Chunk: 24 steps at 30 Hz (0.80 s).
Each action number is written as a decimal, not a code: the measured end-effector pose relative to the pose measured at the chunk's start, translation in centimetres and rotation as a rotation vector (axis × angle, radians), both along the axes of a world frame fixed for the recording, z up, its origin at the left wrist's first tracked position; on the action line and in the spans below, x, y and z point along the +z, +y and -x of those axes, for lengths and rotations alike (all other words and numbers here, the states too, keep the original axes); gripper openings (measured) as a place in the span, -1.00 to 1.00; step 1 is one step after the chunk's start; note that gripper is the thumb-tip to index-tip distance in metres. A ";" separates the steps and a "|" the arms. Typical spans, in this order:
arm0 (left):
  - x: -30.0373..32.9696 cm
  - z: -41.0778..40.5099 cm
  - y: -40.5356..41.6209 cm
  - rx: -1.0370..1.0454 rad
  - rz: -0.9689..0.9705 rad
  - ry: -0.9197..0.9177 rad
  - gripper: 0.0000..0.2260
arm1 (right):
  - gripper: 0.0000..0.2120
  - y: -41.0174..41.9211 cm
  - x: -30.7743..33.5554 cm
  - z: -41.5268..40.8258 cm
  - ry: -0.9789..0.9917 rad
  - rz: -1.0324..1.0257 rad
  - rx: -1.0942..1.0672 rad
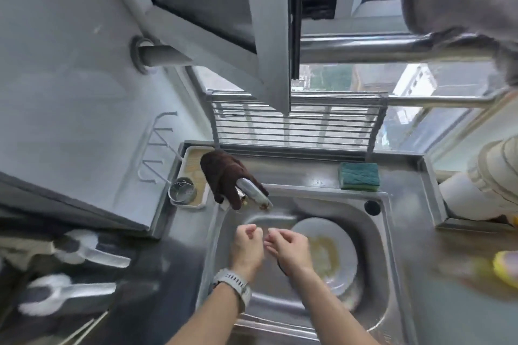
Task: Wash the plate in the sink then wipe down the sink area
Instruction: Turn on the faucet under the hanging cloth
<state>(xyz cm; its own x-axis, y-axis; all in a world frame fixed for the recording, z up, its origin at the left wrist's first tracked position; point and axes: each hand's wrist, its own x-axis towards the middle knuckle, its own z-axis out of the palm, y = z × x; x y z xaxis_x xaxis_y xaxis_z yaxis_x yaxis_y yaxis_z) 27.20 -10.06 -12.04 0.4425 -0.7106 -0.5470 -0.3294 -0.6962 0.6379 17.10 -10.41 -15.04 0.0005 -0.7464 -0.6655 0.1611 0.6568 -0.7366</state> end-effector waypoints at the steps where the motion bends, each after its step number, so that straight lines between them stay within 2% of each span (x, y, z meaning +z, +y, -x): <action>1: -0.8 -1.3 -0.6 0.026 0.010 -0.039 -0.77 | -0.78 -1.3 -1.2 -2.4 -0.078 -0.025 -0.027; 7: -4.3 -5.7 -4.1 0.072 0.084 -0.097 -0.75 | -0.94 -6.9 -5.6 -9.0 -0.367 -0.064 -0.287; 11: -5.7 -6.0 -5.0 0.054 0.114 -0.088 -0.73 | -0.64 -6.9 -7.7 -9.4 -0.371 -0.005 -0.358; 24: -5.2 -5.7 -5.1 0.098 0.178 -0.099 -0.77 | -0.66 -6.5 -7.1 -9.1 -0.284 0.106 -0.341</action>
